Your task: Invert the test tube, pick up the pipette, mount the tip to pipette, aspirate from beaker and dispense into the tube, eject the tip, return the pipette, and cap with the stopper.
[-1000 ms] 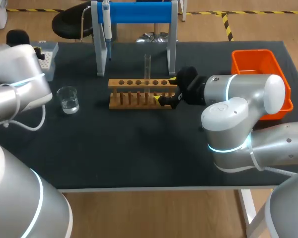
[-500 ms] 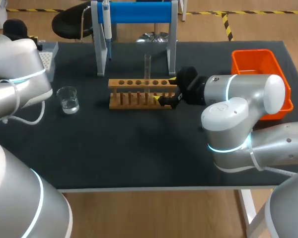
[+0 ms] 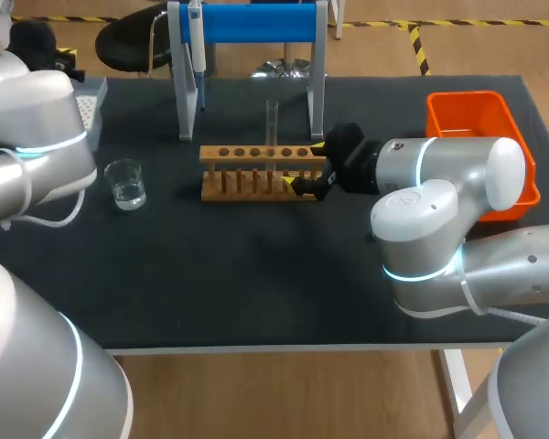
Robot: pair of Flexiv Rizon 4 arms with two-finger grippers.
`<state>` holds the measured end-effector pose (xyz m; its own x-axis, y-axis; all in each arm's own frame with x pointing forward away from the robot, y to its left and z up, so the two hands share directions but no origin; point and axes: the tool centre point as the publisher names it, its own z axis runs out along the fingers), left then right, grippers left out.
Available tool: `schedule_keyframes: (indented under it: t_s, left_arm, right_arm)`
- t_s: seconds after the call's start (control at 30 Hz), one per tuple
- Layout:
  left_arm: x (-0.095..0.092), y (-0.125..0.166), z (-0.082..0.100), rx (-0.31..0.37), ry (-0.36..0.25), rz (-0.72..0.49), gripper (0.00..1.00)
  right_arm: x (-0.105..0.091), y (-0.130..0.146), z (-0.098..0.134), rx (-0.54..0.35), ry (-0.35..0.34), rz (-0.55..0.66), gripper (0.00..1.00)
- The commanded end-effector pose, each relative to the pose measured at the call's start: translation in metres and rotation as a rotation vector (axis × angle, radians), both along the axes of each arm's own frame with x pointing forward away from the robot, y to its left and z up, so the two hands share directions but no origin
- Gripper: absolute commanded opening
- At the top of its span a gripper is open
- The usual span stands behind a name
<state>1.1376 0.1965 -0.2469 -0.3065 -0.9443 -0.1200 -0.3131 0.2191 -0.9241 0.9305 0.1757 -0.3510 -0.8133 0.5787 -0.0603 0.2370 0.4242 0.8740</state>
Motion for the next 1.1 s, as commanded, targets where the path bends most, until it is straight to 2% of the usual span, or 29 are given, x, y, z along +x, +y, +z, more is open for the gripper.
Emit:
schedule_keyframes:
  t_s: [0.03, 0.1, 0.2, 0.9, 0.97, 1.03, 1.1]
  left_arm:
    - [-0.048, -0.011, 0.028, -0.024, 0.024, -0.141, 0.0]
    - [-0.062, -0.025, 0.037, -0.032, 0.033, -0.23, 0.0]
    - [-0.095, -0.055, 0.057, -0.029, 0.049, -0.443, 0.0]
    - [-0.095, -0.055, 0.057, -0.029, 0.049, -0.443, 0.0]
    - [-0.111, -0.071, 0.066, 0.028, 0.095, -0.492, 0.0]
    - [-0.129, -0.083, 0.076, 0.025, 0.11, -0.522, 0.0]
    - [-0.153, -0.103, 0.088, 0.056, 0.145, -0.57, 0.0]
  right_arm:
    - [0.0, 0.0, 0.001, -0.001, 0.002, 0.001, 1.0]
    - [0.0, 0.0, 0.001, -0.001, 0.002, 0.001, 1.0]
    - [0.0, 0.0, 0.001, -0.001, 0.002, 0.001, 1.0]
    - [0.0, 0.0, 0.001, -0.001, 0.002, 0.001, 1.0]
    - [0.0, 0.0, 0.001, -0.001, 0.002, 0.001, 1.0]
    - [0.0, 0.0, 0.001, -0.001, 0.002, 0.001, 1.0]
    - [0.0, 0.0, 0.001, -0.001, 0.002, 0.001, 1.0]
